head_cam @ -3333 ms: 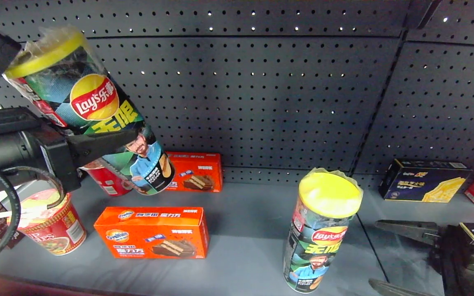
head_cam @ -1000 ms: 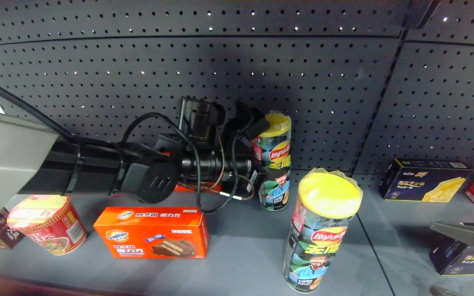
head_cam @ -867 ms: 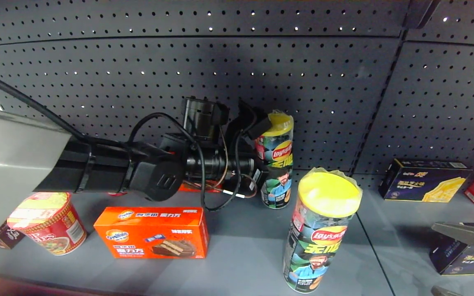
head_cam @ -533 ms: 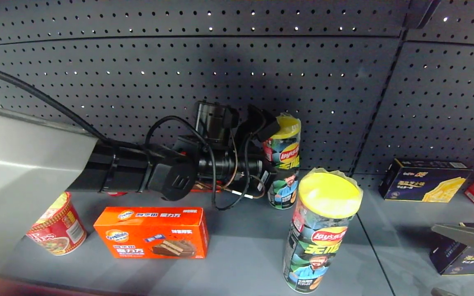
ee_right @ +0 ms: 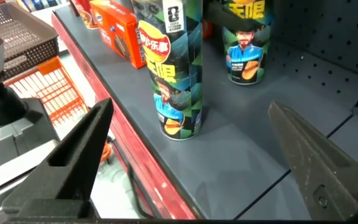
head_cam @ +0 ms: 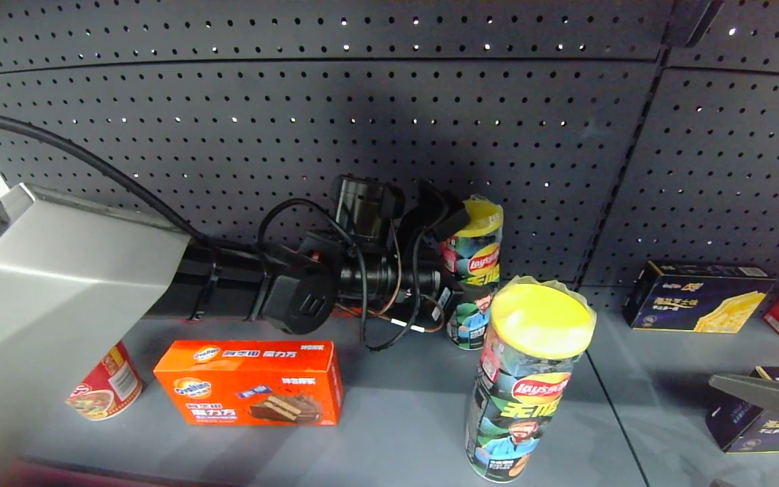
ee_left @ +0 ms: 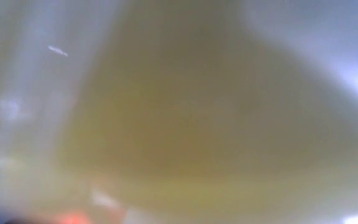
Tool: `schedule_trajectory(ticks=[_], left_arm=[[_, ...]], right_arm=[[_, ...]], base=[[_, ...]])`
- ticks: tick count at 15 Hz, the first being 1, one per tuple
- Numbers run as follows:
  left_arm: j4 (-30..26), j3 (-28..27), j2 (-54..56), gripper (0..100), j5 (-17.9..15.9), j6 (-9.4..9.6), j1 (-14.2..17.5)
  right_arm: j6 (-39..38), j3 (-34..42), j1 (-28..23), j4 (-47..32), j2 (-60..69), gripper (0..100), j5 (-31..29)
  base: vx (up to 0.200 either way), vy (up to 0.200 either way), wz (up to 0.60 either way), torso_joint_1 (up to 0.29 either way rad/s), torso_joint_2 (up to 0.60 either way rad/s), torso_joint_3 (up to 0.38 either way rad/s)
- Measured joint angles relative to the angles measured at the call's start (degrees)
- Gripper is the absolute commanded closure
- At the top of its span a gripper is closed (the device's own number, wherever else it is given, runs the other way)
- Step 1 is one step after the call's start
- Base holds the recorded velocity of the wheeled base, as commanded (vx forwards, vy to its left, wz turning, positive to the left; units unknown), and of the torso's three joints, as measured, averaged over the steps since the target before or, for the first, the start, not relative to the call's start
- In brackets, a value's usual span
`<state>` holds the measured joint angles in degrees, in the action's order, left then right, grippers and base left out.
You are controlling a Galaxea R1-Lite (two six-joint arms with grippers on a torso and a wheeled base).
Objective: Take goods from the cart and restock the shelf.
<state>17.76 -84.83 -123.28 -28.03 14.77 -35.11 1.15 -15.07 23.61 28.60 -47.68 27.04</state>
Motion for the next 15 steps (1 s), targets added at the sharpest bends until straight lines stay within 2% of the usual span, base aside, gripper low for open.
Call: schedule_trajectory(ticks=[1, 11, 15], left_arm=[[-0.17, -0.09, -0.12, 0, 0.00, 0.02, -0.09], [0.07, 0.71, 0.79, 0, 0.48, 0.00, 0.38], [1.89, 5.57, 4.35, 0, 0.50, 0.13, 1.38]], right_arm=[[-0.30, 0.09, 0.00, 0.00, 0.24, 0, 0.00], [-0.39, -0.17, 0.15, -0.06, 0.20, 0, 0.05], [-0.30, -3.10, 0.30, 0.00, -1.88, 0, 0.06]], base=[[0.000, 0.000, 0.00, 0.000, 0.00, 0.000], [0.000, 0.000, 0.00, 0.000, 0.00, 0.000], [0.000, 0.000, 0.00, 0.000, 0.00, 0.000]])
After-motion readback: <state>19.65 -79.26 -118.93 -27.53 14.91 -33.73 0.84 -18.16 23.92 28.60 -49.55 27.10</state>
